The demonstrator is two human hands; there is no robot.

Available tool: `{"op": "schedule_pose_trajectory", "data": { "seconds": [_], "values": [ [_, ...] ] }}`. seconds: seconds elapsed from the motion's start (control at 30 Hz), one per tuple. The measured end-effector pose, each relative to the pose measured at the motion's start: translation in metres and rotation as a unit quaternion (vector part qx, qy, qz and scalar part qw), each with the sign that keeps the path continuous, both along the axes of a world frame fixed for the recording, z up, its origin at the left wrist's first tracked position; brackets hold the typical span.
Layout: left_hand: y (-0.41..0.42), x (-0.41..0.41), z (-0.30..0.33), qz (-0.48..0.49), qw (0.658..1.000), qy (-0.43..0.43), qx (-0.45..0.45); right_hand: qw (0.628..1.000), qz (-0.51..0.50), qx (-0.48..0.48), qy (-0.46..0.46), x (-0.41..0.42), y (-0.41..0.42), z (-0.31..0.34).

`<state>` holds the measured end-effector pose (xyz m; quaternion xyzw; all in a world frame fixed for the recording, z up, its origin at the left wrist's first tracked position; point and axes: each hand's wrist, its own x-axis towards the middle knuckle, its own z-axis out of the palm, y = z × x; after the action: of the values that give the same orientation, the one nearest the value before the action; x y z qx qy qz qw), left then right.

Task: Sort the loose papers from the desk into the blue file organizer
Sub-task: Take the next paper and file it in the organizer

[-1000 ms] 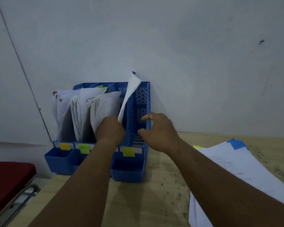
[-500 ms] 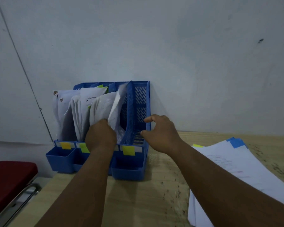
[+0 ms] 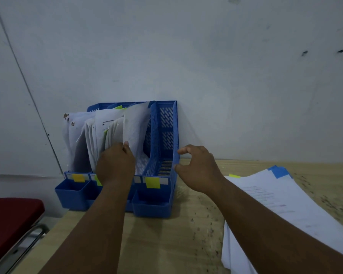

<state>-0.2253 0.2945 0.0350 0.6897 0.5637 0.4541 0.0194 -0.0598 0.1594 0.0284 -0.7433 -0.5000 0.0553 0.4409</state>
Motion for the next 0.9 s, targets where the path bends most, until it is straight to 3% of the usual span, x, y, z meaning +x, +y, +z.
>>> {"op": "schedule_pose_trajectory", "data": {
  "seconds": [0.17,0.37,0.7,0.8,0.9],
  "values": [
    [0.003,-0.008,0.002,0.007,0.997,0.05,-0.056,1.0,0.005,0.008,0.006,-0.003,-0.004,0.0],
    [-0.004,-0.012,0.008,-0.013,1.0,-0.027,0.003,1.0,0.001,0.011,0.0,-0.002,-0.015,0.006],
    [-0.027,-0.012,0.014,-0.015,0.993,-0.118,0.012,1.0,-0.007,0.016,0.006,0.005,-0.049,0.007],
    [-0.054,0.001,0.008,-0.063,0.988,-0.126,0.06,1.0,-0.019,0.008,0.005,0.012,-0.065,0.003],
    [-0.09,0.021,-0.002,-0.17,0.976,-0.097,0.094,0.999,-0.038,0.001,0.007,0.021,-0.089,-0.003]
  ]
}}
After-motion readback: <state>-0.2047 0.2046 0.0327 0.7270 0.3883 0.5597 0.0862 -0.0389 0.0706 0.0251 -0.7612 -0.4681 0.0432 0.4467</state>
